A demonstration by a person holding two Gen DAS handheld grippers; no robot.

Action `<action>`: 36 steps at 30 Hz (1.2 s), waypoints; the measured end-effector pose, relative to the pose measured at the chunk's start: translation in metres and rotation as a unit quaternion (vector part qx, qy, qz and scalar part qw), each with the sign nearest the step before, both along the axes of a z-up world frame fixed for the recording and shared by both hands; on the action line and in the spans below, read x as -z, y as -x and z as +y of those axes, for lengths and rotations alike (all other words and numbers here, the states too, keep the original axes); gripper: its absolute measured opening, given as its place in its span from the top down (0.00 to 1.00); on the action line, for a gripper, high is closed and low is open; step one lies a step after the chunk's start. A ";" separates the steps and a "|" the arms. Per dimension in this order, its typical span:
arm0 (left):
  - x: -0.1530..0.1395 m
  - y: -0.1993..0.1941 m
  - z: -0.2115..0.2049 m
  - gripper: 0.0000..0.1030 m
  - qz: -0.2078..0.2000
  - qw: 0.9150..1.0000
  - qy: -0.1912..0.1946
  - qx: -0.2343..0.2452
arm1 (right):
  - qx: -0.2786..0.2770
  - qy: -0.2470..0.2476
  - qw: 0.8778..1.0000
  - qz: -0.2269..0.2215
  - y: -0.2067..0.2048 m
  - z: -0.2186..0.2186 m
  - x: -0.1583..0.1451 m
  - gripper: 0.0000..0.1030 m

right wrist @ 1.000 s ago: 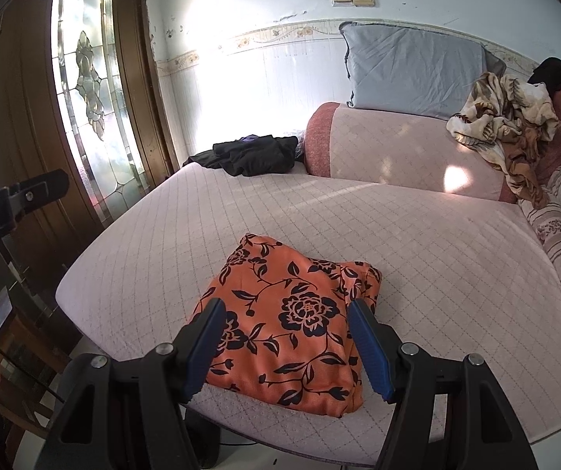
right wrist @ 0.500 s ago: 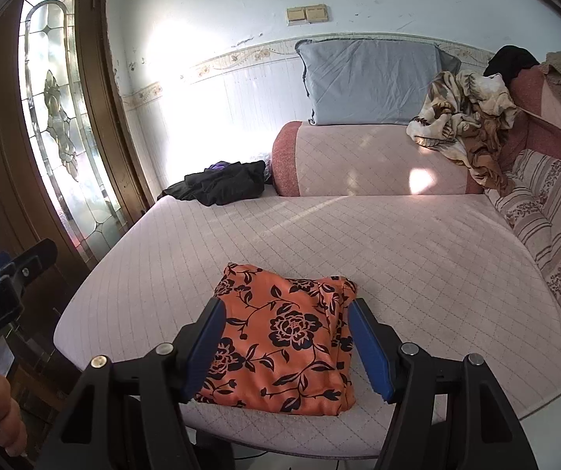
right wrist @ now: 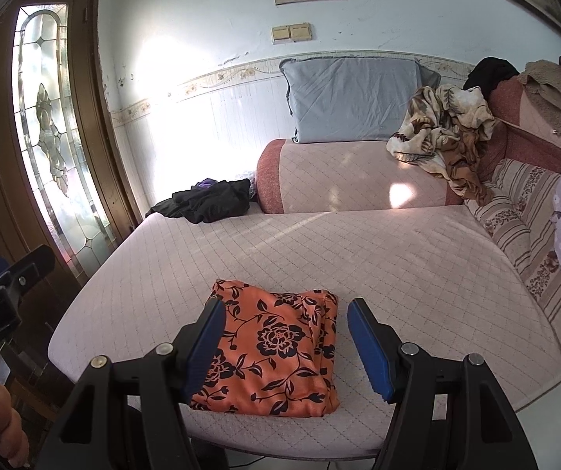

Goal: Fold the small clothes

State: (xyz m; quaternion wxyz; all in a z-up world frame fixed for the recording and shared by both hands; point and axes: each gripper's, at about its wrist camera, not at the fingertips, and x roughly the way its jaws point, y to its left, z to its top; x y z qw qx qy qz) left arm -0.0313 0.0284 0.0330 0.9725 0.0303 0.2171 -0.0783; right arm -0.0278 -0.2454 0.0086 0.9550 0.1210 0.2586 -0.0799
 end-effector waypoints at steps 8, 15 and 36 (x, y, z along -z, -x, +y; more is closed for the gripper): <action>0.006 -0.003 -0.001 0.02 0.007 1.000 -0.003 0.003 | -0.003 0.003 1.000 0.005 -0.001 0.003 0.002 0.34; 0.010 -0.009 0.001 0.02 0.014 1.000 -0.002 0.000 | -0.010 0.004 1.000 0.009 -0.007 0.008 0.007 0.34; 0.022 -0.030 0.011 0.02 0.030 0.999 0.006 -0.015 | -0.022 0.012 1.000 0.012 -0.031 0.021 0.014 0.34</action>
